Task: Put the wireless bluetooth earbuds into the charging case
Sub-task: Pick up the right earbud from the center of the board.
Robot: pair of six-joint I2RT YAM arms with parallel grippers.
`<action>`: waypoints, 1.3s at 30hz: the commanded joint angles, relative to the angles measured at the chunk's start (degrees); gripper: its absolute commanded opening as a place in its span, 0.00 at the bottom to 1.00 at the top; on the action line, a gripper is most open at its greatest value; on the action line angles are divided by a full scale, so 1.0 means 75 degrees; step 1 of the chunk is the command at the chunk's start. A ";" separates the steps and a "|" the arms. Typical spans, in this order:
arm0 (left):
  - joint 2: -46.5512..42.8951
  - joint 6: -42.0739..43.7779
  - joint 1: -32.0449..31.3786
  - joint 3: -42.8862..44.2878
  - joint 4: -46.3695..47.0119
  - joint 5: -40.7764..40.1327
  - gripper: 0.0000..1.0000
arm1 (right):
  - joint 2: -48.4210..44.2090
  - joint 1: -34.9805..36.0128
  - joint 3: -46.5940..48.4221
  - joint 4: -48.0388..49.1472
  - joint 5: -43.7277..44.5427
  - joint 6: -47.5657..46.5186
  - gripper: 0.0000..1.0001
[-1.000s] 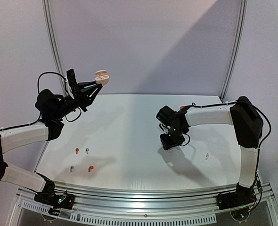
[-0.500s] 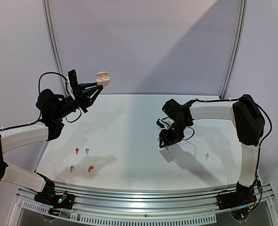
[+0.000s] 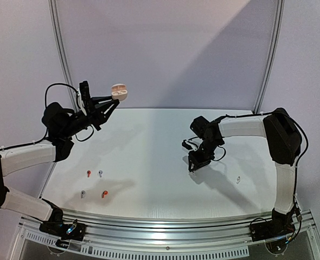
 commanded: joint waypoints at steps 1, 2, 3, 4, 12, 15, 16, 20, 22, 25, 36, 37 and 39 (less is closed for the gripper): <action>-0.0082 0.0109 0.0023 0.0059 -0.0129 0.0063 0.00 | 0.0219 0.0006 0.0135 -0.0048 -0.0040 -0.0171 0.26; -0.0082 0.0102 0.0023 0.0056 -0.0133 0.0057 0.00 | 0.0230 0.0013 0.0139 -0.0033 -0.0052 -0.0163 0.25; -0.0082 0.0106 0.0020 0.0048 -0.0133 0.0059 0.00 | 0.0234 0.0007 0.0129 -0.0012 -0.0078 -0.0143 0.24; -0.0081 0.0106 0.0024 0.0047 -0.0138 0.0057 0.00 | 0.0240 0.0008 0.0128 -0.0017 -0.0091 -0.0121 0.23; -0.0082 0.0130 0.0010 0.0024 -0.0137 0.0047 0.00 | 0.0194 0.0018 -0.0019 -0.0206 0.0143 0.0053 0.24; -0.0071 0.0123 0.0022 0.0024 -0.0128 0.0043 0.00 | 0.0121 0.0044 -0.0037 -0.0267 0.0272 0.0159 0.25; -0.0070 0.0126 0.0005 0.0029 -0.0128 0.0034 0.00 | 0.0109 0.0049 -0.0037 -0.0282 0.0309 0.0186 0.26; -0.0044 0.0127 0.0017 0.0025 -0.0116 0.0031 0.00 | 0.0121 0.0080 -0.0025 -0.0308 0.0371 0.0249 0.26; -0.0030 0.0132 0.0011 0.0024 -0.0113 0.0031 0.00 | 0.0146 0.0116 -0.0014 -0.0341 0.0381 0.0268 0.26; -0.0033 0.0127 0.0018 0.0012 -0.0103 0.0014 0.00 | 0.0185 0.0199 -0.0002 -0.0434 0.0525 0.0267 0.27; -0.0020 0.0133 0.0024 0.0012 -0.0099 -0.0004 0.00 | 0.0242 0.0437 0.0156 -0.0746 0.1446 0.0357 0.26; -0.0020 0.0133 0.0019 0.0006 -0.0099 -0.0010 0.00 | 0.0245 0.0473 0.0171 -0.0781 0.1524 0.0356 0.26; -0.0022 0.0123 0.0025 0.0000 -0.0086 -0.0015 0.00 | 0.0246 0.0532 0.0191 -0.0810 0.1615 0.0378 0.26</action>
